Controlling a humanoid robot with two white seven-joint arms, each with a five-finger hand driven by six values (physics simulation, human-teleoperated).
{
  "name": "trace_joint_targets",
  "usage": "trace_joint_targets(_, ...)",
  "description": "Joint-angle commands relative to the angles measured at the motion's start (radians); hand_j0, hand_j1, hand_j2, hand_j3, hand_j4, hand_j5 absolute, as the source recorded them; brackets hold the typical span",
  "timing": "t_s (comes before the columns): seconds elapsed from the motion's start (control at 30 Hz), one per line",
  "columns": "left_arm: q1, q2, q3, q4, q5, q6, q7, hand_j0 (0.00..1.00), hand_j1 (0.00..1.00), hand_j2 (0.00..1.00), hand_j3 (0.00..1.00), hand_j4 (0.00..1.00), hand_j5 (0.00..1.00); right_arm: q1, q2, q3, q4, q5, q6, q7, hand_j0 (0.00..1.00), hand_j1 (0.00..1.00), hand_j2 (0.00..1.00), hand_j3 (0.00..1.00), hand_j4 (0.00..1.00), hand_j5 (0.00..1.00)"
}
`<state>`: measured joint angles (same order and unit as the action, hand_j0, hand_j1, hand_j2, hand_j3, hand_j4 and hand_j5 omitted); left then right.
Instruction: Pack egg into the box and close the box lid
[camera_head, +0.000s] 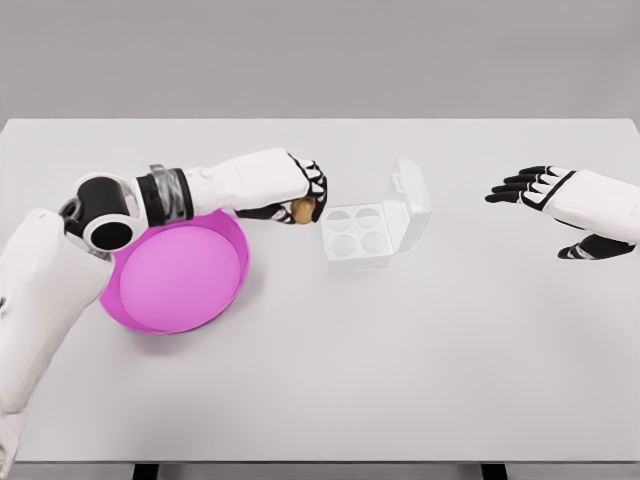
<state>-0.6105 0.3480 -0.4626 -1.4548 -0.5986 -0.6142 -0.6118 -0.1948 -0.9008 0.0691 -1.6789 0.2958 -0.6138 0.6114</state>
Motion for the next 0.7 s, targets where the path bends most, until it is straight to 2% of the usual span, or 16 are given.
trace_joint_targets(0.0, 0.0, -0.041, -0.001, 0.005, -0.015, 0.003, 0.001, 0.37, 0.37, 0.37, 0.37, 0.37, 0.37, 0.0, -0.001, 0.0, -0.001, -0.006, 0.003, 0.0, 1.0, 1.0, 1.0, 1.0, 1.0, 1.0)
trace_joint_targets(0.3, 0.003, -0.107, 0.001, 0.074, -0.093, 0.003, 0.001, 0.37, 0.37, 0.37, 0.37, 0.37, 0.37, 0.005, 0.0, 0.002, -0.001, -0.006, 0.003, 0.0, 1.0, 1.0, 1.0, 1.0, 1.0, 1.0)
trace_joint_targets(0.37, 0.002, -0.118, -0.001, 0.108, -0.101, 0.003, 0.001, 0.38, 0.38, 0.38, 0.38, 0.38, 0.38, 0.008, 0.0, 0.002, -0.001, -0.006, 0.003, 0.0, 1.0, 1.0, 1.0, 1.0, 1.0, 1.0)
trace_joint_targets(0.67, -0.005, -0.164, -0.001, 0.146, -0.132, 0.003, 0.001, 0.38, 0.38, 0.38, 0.38, 0.38, 0.38, 0.009, 0.013, 0.002, -0.002, -0.004, 0.003, 0.0, 1.0, 1.0, 1.0, 1.0, 1.0, 1.0)
